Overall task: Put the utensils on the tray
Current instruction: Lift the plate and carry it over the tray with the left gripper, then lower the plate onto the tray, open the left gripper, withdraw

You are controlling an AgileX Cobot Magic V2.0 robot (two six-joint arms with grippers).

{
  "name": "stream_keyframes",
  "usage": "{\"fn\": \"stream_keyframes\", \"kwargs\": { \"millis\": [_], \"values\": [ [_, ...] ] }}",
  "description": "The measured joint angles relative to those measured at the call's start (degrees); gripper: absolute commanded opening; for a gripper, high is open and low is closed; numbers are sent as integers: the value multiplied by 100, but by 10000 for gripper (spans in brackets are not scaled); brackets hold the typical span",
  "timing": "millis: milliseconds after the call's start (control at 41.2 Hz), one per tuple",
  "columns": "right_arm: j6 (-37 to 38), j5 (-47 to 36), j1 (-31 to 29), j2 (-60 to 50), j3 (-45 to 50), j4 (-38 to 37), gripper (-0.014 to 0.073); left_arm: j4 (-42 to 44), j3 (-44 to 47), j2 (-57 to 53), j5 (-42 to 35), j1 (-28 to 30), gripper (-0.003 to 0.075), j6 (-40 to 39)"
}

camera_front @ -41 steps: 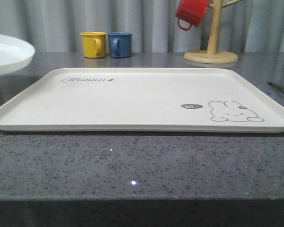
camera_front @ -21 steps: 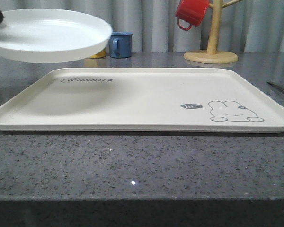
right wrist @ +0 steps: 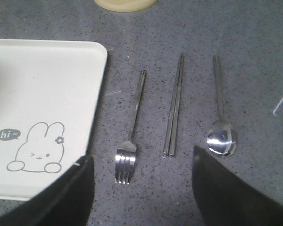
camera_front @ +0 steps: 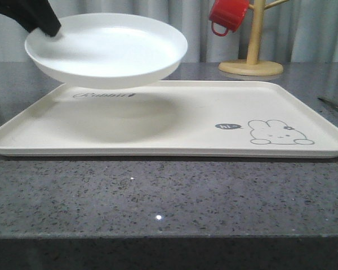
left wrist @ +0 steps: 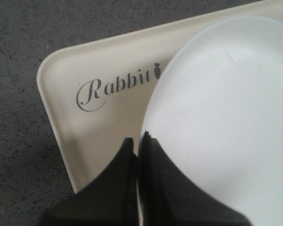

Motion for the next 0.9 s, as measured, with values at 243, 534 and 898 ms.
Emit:
{"fn": "stream_keyframes", "kwargs": {
  "millis": [243,534,898],
  "values": [
    [0,0,0,0,0,0,477,136,0,699,-64,-9,-18,0],
    [0,0,0,0,0,0,477,353,0,1128,-103,-9,104,0],
    [0,0,0,0,0,0,477,565,-187,956,146,-36,421,-10]
  ]
}}
